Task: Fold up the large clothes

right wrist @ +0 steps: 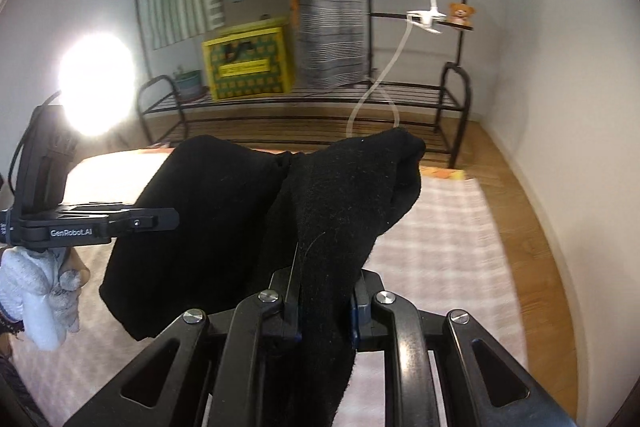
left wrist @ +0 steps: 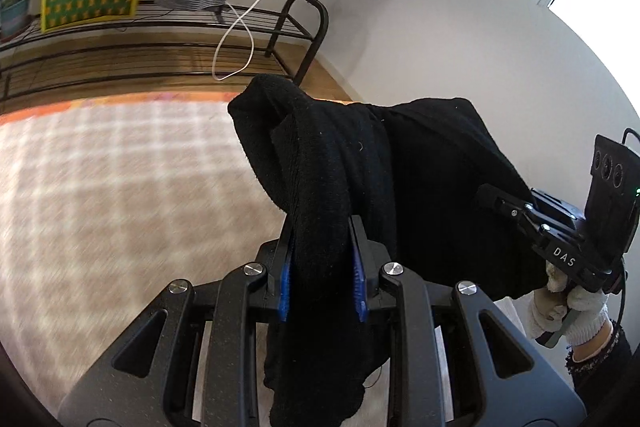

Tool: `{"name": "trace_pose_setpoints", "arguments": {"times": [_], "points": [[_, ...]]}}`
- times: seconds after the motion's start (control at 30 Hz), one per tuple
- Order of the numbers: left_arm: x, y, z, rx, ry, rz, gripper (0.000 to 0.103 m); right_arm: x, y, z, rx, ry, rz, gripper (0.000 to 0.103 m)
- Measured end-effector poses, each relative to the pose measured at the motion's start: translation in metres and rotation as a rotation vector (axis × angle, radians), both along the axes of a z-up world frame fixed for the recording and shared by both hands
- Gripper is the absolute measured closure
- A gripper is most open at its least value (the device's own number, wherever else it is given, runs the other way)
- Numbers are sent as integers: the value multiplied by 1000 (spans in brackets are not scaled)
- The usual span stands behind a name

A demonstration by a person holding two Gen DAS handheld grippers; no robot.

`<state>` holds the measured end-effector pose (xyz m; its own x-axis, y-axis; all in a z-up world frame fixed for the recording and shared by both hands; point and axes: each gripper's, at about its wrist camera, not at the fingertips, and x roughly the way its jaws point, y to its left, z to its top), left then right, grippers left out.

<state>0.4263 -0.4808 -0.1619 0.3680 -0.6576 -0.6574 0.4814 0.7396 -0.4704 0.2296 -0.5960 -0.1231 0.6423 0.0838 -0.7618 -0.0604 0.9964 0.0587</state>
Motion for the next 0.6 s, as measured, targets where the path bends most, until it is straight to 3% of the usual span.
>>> {"name": "trace_pose_setpoints", "arguments": {"times": [0.27,0.37,0.47,0.53,0.6], "points": [[47,-62,-27,35,-8,11,81,58,-70,-23,-4,-12,-63,90],[61,-69,-48,90,11,37,81,79,-86,-51,-8,58,-48,89],[76,-64,-69,97,69,70,80,90,-100,-89,-98,161,-76,93],[79,-63,-73,88,69,71,80,91,-113,-102,-68,182,-101,93],[74,-68,-71,132,20,53,80,88,-121,-106,-13,172,-115,93]]}}
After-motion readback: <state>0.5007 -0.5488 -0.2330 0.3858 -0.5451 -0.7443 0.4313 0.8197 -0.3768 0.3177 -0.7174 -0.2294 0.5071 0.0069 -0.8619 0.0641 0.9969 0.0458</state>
